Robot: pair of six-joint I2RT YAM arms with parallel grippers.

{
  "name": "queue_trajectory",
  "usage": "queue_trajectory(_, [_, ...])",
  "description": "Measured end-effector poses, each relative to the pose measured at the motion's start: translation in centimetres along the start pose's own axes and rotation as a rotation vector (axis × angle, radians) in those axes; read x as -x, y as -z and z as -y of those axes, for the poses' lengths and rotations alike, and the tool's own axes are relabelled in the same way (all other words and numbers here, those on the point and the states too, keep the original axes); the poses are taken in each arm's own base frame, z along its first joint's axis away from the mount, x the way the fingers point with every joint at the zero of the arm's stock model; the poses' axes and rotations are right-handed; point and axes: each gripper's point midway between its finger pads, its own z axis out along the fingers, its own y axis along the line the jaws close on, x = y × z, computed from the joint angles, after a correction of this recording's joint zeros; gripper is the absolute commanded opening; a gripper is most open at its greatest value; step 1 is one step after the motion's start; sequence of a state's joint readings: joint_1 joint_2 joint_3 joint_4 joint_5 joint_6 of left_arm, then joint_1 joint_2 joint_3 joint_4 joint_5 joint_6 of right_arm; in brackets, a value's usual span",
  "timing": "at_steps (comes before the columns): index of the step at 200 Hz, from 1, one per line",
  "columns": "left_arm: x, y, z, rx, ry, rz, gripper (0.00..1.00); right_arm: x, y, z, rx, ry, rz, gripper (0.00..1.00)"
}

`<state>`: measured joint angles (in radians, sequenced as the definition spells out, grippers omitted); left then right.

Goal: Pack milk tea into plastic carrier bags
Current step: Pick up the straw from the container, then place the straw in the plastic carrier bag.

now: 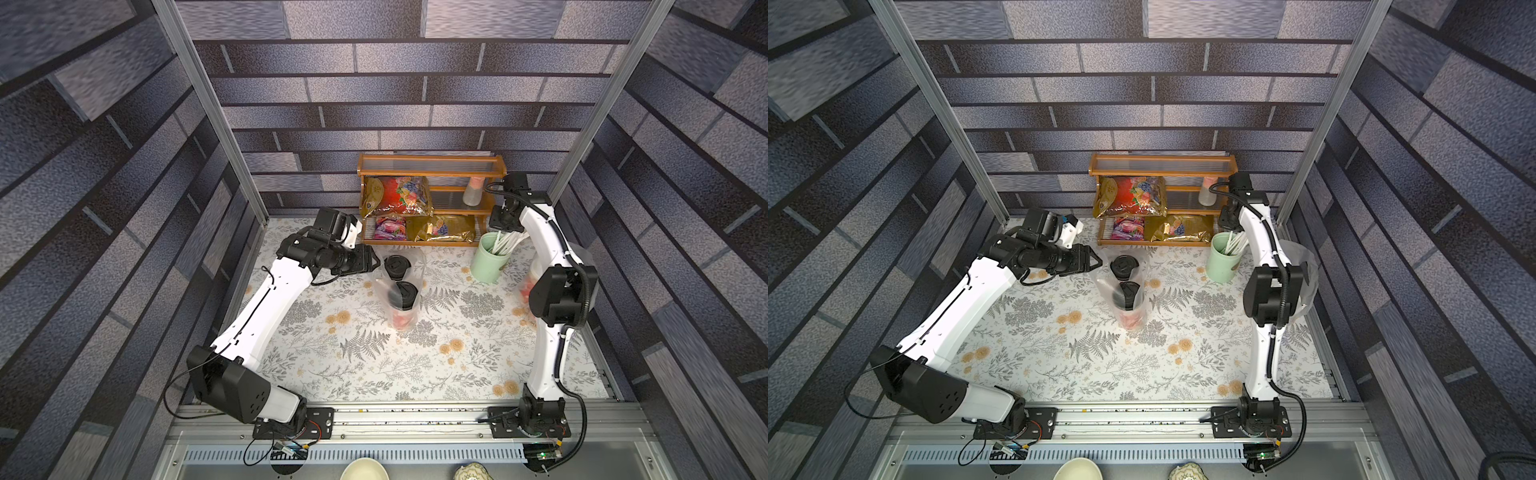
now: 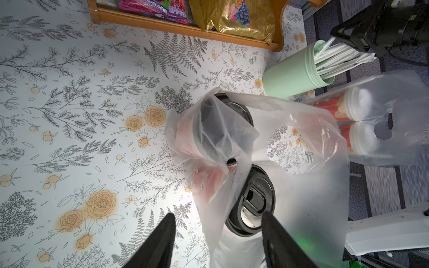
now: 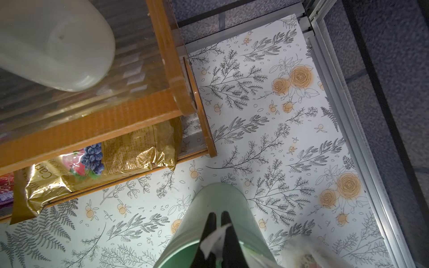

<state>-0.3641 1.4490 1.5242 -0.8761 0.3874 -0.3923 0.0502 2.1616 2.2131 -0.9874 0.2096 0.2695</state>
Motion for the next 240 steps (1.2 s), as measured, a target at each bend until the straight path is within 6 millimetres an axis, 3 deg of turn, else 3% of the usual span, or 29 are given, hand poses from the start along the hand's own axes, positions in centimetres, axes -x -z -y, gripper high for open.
queue_trajectory(17, [0.8, 0.1, -0.2, 0.002, 0.003, 0.012, 0.65, 0.4, 1.4, -0.3, 0.007, 0.004, 0.024, 0.06])
queue_trajectory(37, [1.9, -0.3, -0.3, 0.001, -0.015, 0.017, 0.65, 1.6, 4.8, -0.6, 0.021, 0.006, 0.088, 0.06])
queue_trajectory(81, [3.6, -2.5, 0.0, -0.031, -0.095, -0.042, 0.61, 4.4, 17.4, -2.9, 0.105, 0.033, 0.334, 0.06])
queue_trajectory(108, [3.7, -3.8, -0.1, -0.032, -0.130, -0.086, 0.44, 3.4, 25.0, -6.2, 0.215, 0.077, 0.452, 0.05])
queue_trajectory(126, [3.7, -4.3, -0.4, -0.024, -0.141, -0.099, 0.27, 1.8, 28.7, -9.0, 0.303, 0.130, 0.496, 0.05])
queue_trajectory(141, [3.7, -4.5, -0.7, -0.012, -0.137, -0.098, 0.20, 0.3, 31.5, -11.6, 0.391, 0.178, 0.531, 0.04])
queue_trajectory(170, [4.3, -4.5, -0.8, 0.000, -0.128, -0.076, 0.10, -3.5, 34.9, -16.2, 0.558, 0.280, 0.558, 0.01])
queue_trajectory(196, [4.8, -4.6, -1.0, 0.013, -0.094, -0.053, 0.03, -6.0, 36.6, -19.8, 0.701, 0.353, 0.573, 0.00])
queue_trajectory(240, [5.1, -4.9, -1.4, 0.017, -0.018, -0.037, 0.01, -10.1, 36.6, -25.2, 0.863, 0.449, 0.543, 0.00])
